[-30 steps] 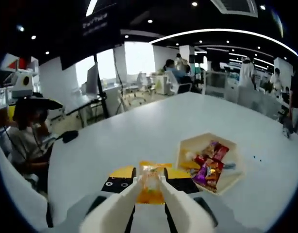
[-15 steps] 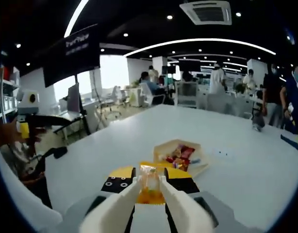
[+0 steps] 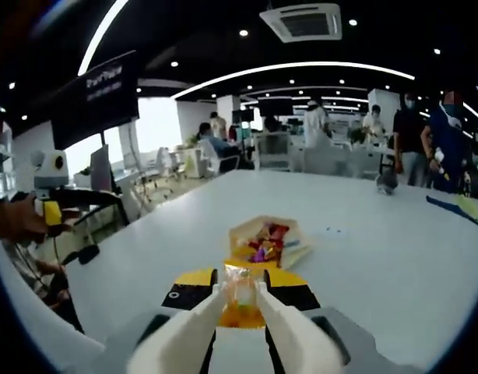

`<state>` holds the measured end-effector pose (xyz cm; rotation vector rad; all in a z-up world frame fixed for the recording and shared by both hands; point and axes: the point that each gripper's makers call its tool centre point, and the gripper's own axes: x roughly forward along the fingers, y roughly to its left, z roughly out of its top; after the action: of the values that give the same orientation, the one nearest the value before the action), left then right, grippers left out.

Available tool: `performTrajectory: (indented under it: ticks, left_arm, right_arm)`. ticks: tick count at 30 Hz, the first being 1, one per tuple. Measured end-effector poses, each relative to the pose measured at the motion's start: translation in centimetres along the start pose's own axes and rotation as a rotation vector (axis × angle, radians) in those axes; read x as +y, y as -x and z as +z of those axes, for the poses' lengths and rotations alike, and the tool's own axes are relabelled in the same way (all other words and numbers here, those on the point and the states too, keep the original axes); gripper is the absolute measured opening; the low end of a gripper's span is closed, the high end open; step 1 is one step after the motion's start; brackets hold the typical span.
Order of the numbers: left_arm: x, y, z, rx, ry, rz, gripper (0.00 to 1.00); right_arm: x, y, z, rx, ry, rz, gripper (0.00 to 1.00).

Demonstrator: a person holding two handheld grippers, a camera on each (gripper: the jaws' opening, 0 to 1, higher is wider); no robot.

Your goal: Place the target food into the container with the food tongs after gripping and lifting it, then release it inside without dropping or visibly crushing the food.

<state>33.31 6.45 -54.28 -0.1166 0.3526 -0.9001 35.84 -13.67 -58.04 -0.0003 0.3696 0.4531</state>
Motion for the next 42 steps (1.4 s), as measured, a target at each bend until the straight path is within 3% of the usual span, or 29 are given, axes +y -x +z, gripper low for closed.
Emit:
performTrajectory:
  ticks: [8,17,32,42]
  left_arm:
    - [0.4,-0.2,-0.1,0.01,0.007,0.005,0.99]
    - [1.3,0.1,0.1,0.018,0.019,0.035,0.99]
    - [3.1,1.8,-0.3,0.028,0.059,0.135,0.99]
    - [3.9,3.7,-1.0,0.063,0.067,0.211,0.99]
  right_arm:
    - [-0.9,-2.2,1.6,-0.018,0.005,0.003,0.23]
    - [-3.0,-6.3,3.2,-0.019,0.034,0.008,0.23]
    - [-3.9,-13.3,4.9,-0.006,0.072,0.074,0.23]
    - [-4.0,-18.6,4.8,0.001,0.083,0.122,0.23]
